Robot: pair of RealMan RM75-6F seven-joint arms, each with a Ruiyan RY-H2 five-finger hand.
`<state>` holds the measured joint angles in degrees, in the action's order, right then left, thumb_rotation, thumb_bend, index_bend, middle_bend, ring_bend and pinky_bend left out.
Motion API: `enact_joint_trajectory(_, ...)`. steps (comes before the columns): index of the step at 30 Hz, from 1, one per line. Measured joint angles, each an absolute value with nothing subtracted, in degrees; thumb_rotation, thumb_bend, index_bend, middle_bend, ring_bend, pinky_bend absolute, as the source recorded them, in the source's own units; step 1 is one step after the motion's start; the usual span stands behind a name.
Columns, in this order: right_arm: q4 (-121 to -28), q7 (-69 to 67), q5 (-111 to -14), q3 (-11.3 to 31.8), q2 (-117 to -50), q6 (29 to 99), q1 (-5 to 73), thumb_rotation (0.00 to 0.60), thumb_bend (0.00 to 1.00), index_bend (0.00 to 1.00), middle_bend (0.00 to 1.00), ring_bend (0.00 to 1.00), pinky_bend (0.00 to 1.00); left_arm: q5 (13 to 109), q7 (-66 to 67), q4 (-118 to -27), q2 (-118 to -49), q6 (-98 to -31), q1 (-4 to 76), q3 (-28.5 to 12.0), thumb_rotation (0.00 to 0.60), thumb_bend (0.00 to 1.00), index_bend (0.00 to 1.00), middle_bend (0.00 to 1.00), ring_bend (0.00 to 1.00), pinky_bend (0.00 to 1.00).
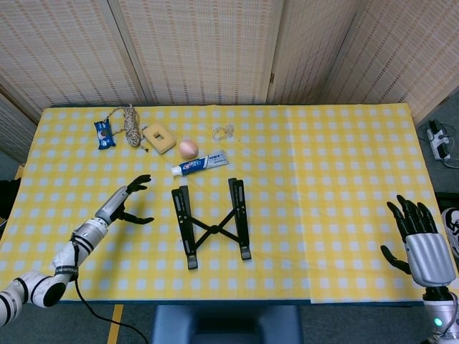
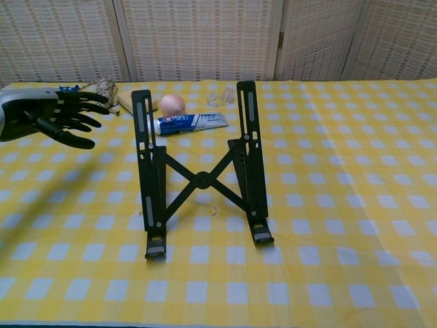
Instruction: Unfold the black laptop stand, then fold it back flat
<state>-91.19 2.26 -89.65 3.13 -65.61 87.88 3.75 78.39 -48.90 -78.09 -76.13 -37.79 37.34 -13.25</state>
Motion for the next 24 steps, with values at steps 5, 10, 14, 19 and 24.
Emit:
enact_joint_trajectory(5,-91.17,2.32,-89.58,3.15,-65.87,87.31,4.05,0.6,0.3,0.0,0.0,0.0,0.0,83.55,-61.72,-76.74,-77.13,-37.09,39.67,-12.49,0.6,0.18,0.03,0.15,0.19,0.15)
enact_joint_trajectory(10,-91.06,1.85,-89.7,3.04,-66.23,86.02,4.77,0.6,0.3,0.0,0.0,0.0,0.0,88.36,-73.69,-75.06,-78.35,-37.63,42.45,-10.83,0.6,0.19,0.11,0.23,0.24,0.18)
enact_joint_trajectory(14,-90.91,1.43,-89.83,2.81,-66.58,84.37,5.64,0.6,0.3,0.0,0.0,0.0,0.0,91.93,-81.76,-73.77,-79.33,-38.92,44.91,-8.74,0.6,0.19,0.15,0.26,0.27,0.18)
enact_joint_trajectory(19,-90.61,0.89,-90.0,2.64,-67.22,83.24,6.48,0.6,0.3,0.0,0.0,0.0,0.0,95.27,-90.2,-72.27,-80.58,-41.51,47.81,-6.05,0.6,0.19,0.2,0.31,0.3,0.19)
enact_joint_trajectory(24,-90.3,0.37,-89.93,2.43,-67.56,82.84,6.71,0.6,0.3,0.0,0.0,0.0,0.0,97.83,-98.05,-70.37,-81.54,-44.87,50.13,-3.45,0.6,0.19,0.25,0.36,0.35,0.22)
